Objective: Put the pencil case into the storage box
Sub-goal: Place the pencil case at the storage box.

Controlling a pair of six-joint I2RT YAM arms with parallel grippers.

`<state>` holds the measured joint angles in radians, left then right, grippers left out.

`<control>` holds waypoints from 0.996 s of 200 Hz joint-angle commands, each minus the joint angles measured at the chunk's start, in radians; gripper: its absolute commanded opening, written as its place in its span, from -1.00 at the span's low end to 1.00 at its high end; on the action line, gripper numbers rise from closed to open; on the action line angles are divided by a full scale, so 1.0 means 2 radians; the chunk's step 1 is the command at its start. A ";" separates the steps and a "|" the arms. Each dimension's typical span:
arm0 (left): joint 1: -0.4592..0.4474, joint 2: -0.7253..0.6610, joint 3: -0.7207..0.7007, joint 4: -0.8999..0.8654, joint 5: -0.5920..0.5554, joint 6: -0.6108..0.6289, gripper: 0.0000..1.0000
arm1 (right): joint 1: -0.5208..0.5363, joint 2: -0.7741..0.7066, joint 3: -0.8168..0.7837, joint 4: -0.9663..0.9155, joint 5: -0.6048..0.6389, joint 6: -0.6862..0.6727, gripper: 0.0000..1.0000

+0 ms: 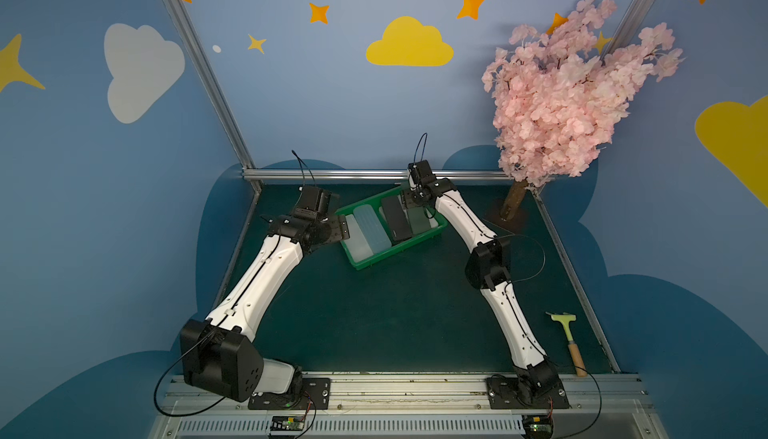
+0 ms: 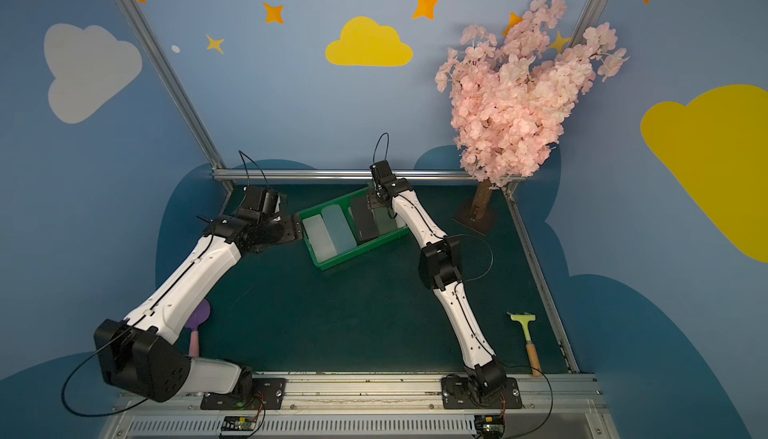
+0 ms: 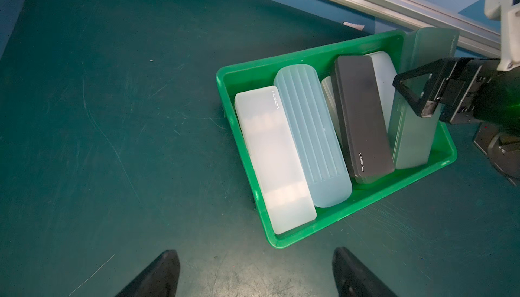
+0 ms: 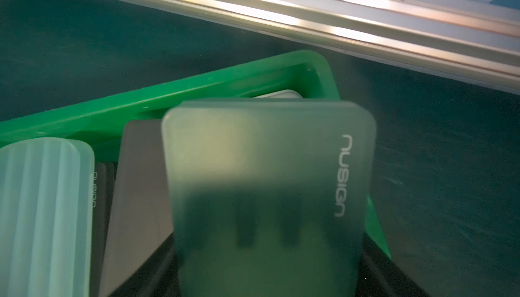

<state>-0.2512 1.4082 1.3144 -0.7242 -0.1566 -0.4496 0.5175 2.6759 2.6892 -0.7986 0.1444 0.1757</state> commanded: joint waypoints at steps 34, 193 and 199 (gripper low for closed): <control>0.002 0.009 0.001 0.004 0.000 0.002 0.76 | 0.000 0.024 0.005 -0.032 -0.021 0.014 0.77; 0.003 -0.010 0.010 -0.009 -0.013 0.005 0.77 | 0.013 -0.111 -0.109 0.034 0.018 0.003 0.80; 0.003 -0.010 0.013 -0.008 -0.016 0.005 0.77 | 0.014 -0.128 -0.124 0.044 0.033 0.000 0.83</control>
<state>-0.2485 1.4147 1.3144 -0.7246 -0.1638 -0.4488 0.5381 2.5813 2.5011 -0.7792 0.0921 0.1997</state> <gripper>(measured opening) 0.882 0.894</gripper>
